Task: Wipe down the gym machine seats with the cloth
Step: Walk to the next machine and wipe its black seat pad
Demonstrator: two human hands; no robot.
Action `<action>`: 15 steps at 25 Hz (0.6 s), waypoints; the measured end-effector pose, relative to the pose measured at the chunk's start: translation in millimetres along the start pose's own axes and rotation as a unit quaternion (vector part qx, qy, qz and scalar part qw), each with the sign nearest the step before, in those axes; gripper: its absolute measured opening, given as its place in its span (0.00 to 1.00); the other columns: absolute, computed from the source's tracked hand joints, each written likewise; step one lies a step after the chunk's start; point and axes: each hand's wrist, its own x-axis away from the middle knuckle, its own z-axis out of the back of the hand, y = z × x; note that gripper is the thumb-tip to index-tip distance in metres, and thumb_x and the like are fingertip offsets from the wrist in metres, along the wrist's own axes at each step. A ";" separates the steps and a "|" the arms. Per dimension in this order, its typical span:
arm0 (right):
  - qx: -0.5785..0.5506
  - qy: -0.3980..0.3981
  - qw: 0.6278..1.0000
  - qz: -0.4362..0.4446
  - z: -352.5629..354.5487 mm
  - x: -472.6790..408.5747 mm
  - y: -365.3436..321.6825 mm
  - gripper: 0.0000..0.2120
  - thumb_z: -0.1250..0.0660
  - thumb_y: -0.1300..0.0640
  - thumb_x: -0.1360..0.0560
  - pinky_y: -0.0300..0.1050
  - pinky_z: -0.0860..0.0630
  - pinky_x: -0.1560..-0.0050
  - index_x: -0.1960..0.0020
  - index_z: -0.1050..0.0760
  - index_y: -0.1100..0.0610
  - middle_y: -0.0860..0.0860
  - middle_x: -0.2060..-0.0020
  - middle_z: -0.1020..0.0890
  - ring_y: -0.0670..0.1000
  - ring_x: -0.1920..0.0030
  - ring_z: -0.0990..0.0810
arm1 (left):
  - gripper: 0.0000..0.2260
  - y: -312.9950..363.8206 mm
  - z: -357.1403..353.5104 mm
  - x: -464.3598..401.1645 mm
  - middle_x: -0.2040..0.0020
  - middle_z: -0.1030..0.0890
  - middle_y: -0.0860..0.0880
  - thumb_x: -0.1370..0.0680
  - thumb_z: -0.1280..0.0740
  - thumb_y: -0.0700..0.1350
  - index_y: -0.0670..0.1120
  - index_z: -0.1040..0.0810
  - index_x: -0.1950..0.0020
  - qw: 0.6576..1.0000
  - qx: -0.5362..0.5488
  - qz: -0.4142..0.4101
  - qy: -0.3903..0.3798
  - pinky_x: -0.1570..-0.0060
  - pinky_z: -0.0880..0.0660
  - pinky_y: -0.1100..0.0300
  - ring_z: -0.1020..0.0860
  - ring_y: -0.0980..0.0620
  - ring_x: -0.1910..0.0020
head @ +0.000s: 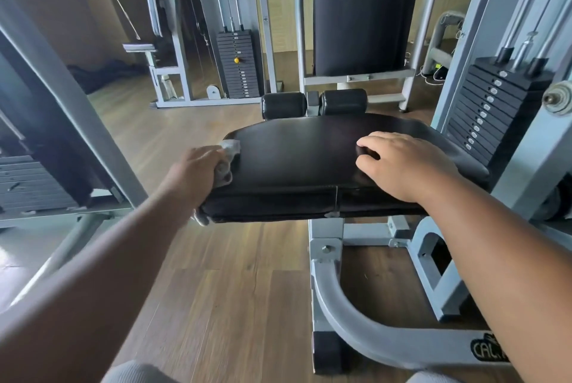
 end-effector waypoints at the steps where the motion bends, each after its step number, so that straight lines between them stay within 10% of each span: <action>1: 0.001 0.002 1.000 -0.001 -0.1 0.2 0.0 0.15 0.49 0.44 0.23 0.51 0.30 0.47 0.47 0.26 0.46 0.43 0.45 0.22 0.51 0.43 0.27 | 0.12 -9.4 2.8 10.6 0.60 0.18 0.54 0.23 0.41 0.51 0.50 0.19 0.55 0.999 -0.017 -0.045 0.020 0.70 0.24 0.56 0.21 0.49 0.65; 5: 0.011 -0.009 1.000 -0.006 1.4 3.4 -1.0 0.16 0.49 0.44 0.23 0.52 0.28 0.46 0.46 0.26 0.46 0.43 0.43 0.23 0.51 0.42 0.27 | 0.19 -37.0 -4.7 45.4 0.37 0.20 0.51 0.20 0.43 0.50 0.46 0.19 0.37 0.903 -0.249 -0.344 0.070 0.30 0.33 0.47 0.26 0.50 0.33; 9: 0.000 -0.016 1.000 -0.015 2.7 3.0 -1.2 0.18 0.49 0.45 0.21 0.51 0.31 0.44 0.39 0.26 0.49 0.45 0.36 0.24 0.52 0.36 0.29 | 0.20 -41.7 -31.2 48.6 0.34 0.21 0.46 0.19 0.39 0.53 0.45 0.22 0.31 0.768 -0.430 -0.466 0.085 0.30 0.34 0.45 0.25 0.44 0.34; 15: -0.156 -0.025 0.985 -0.070 3.1 -3.6 8.8 0.19 0.51 0.45 0.24 0.53 0.31 0.35 0.43 0.24 0.42 0.46 0.35 0.23 0.54 0.36 0.26 | 0.22 9.6 -119.1 83.5 0.34 0.22 0.50 0.22 0.40 0.55 0.48 0.25 0.30 0.795 -0.409 -0.448 0.010 0.33 0.35 0.48 0.26 0.47 0.35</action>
